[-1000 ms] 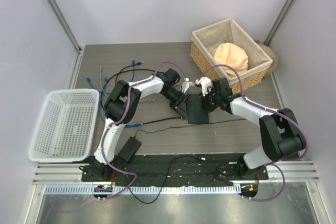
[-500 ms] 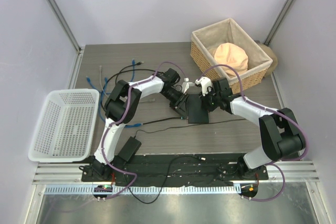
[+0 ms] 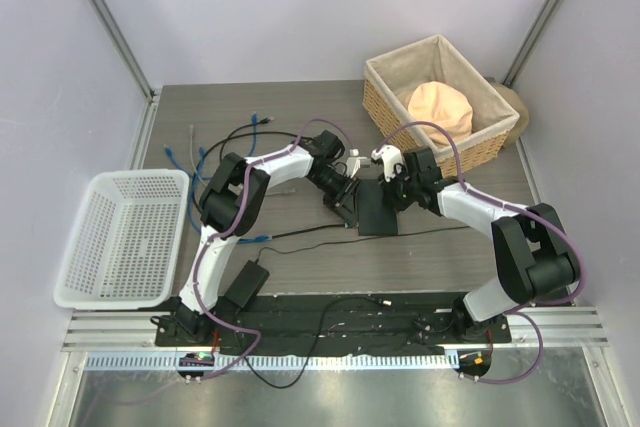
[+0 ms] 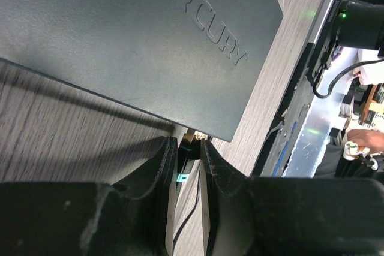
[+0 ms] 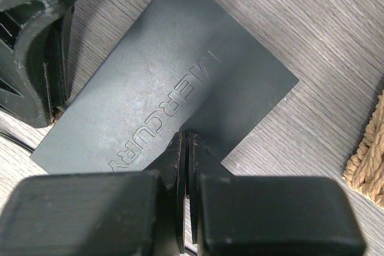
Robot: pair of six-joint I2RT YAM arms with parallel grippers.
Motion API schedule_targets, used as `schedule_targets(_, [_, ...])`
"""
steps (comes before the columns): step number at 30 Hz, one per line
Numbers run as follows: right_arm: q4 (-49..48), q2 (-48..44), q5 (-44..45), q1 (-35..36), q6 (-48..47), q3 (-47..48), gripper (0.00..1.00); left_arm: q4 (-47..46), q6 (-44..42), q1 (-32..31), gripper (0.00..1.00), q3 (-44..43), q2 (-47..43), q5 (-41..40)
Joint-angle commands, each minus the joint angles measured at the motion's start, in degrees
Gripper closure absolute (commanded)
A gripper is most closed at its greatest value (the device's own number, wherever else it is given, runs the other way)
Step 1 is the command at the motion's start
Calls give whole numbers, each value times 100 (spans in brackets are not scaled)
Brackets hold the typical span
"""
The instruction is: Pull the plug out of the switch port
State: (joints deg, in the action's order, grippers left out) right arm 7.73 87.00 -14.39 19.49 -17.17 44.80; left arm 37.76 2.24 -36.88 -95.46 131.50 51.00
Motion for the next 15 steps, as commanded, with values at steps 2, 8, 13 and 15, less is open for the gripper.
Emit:
schedule_targets(2, [713, 326, 226, -24, -15, -191, 99, 64, -66, -117, 100, -86, 95, -934])
schedule_targets(8, [721, 326, 235, -32, -15, -182, 99, 566, -514, -47, 100, -570, 113, -1067])
schedule_targets(13, [721, 335, 235, -24, -23, -190, 99, 707, -593, -56, 100, -386, 86, -785])
schedule_targets(15, [704, 317, 235, -24, -15, -199, 99, 585, -427, -56, 100, -228, 51, -732])
